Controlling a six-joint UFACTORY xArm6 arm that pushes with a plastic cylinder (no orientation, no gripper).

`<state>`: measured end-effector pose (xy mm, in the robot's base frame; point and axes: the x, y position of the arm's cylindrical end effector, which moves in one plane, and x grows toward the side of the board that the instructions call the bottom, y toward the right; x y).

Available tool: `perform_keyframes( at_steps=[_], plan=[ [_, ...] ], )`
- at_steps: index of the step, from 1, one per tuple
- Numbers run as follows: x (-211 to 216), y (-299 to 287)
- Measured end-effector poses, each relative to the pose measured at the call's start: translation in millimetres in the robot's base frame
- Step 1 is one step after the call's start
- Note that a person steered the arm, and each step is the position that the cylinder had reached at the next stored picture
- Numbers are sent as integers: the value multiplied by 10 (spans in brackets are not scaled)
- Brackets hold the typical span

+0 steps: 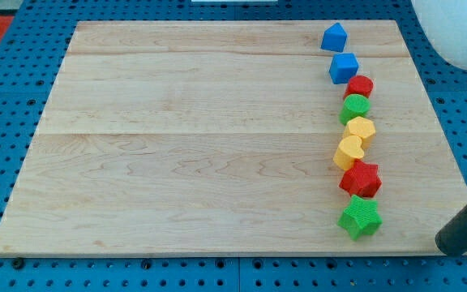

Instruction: Move the green star into the red star

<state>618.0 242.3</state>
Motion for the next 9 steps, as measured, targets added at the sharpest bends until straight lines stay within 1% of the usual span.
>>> perform_keyframes(
  at_steps=[3, 4, 5, 8, 9],
  plan=[
    [-2, -240],
    [-1, -523],
    [-1, -545],
    [2, -1245],
    [-19, -1352]
  ],
)
